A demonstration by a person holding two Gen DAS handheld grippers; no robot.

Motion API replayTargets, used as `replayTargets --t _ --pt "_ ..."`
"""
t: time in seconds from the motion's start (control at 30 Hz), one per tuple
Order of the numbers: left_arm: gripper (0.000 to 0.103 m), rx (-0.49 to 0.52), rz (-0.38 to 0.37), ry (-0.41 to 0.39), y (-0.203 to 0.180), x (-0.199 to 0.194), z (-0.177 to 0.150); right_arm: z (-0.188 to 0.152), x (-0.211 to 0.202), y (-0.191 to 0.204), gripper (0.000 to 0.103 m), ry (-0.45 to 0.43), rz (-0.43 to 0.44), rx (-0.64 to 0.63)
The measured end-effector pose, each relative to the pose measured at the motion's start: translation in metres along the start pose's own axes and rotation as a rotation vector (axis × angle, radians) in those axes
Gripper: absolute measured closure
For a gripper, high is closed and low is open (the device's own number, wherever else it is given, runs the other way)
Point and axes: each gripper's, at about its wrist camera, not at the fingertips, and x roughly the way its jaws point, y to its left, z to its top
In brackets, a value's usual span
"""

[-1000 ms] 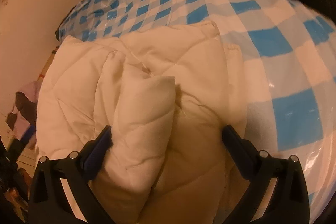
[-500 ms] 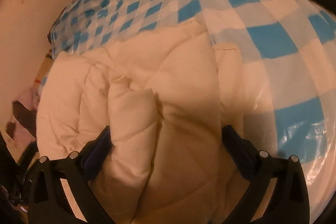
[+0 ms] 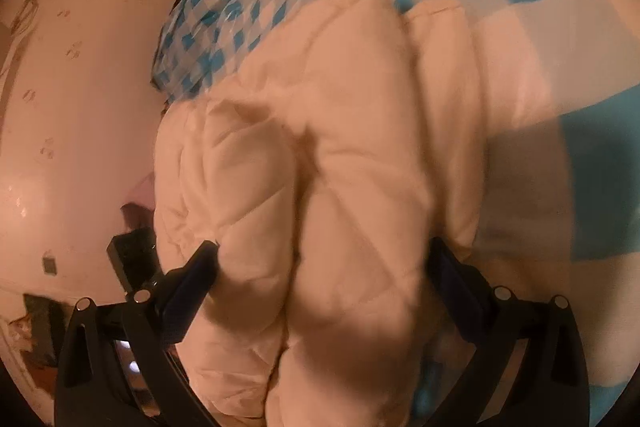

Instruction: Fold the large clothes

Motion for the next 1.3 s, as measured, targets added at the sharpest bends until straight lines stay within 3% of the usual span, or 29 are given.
replayTargets --t 0.27,0.33,0.47,0.53,0.63,0.73,0.83,0.93,1.0,1.07,1.17,1.3 --pt "0.008 0.234 0.108 -0.192 -0.068 -0.039 -0.008 0.001 0.023 0.044 0.005 -0.068 0.065 -0.116" --pt "0.008 0.258 0.132 -0.235 -0.072 -0.062 -0.003 0.008 0.031 0.059 0.005 -0.073 0.139 -0.121" --pt "0.008 0.259 0.224 -0.246 -0.058 -0.090 0.019 0.020 0.060 0.091 0.005 -0.057 0.190 -0.163" --pt "0.008 0.221 0.268 -0.221 -0.034 -0.089 0.030 0.028 0.082 0.097 0.005 -0.045 0.156 -0.168" --pt "0.007 0.143 0.367 -0.133 0.018 -0.057 0.043 0.043 0.125 0.086 0.005 -0.032 -0.064 -0.171" --pt "0.007 0.081 0.306 -0.119 0.044 -0.056 0.040 0.048 0.128 0.078 0.005 -0.019 -0.061 -0.139" --pt "0.007 0.119 0.316 -0.130 0.038 -0.066 0.036 0.035 0.110 0.084 0.005 -0.044 -0.107 -0.165" --pt "0.007 0.181 0.424 -0.230 0.018 -0.090 0.029 0.016 0.076 0.110 0.005 -0.179 -0.221 -0.270" --pt "0.007 0.230 0.458 -0.303 0.001 -0.106 0.022 0.008 0.058 0.135 0.005 -0.311 -0.261 -0.343" --pt "0.007 0.260 0.468 -0.336 -0.010 -0.109 0.021 0.004 0.053 0.163 0.005 -0.360 -0.206 -0.426" --pt "0.007 0.267 0.455 -0.299 -0.011 -0.092 0.028 0.013 0.078 0.184 0.005 -0.271 -0.047 -0.410" --pt "0.007 0.215 0.426 -0.278 0.005 -0.060 0.033 0.038 0.139 0.158 0.006 -0.202 -0.159 -0.337"
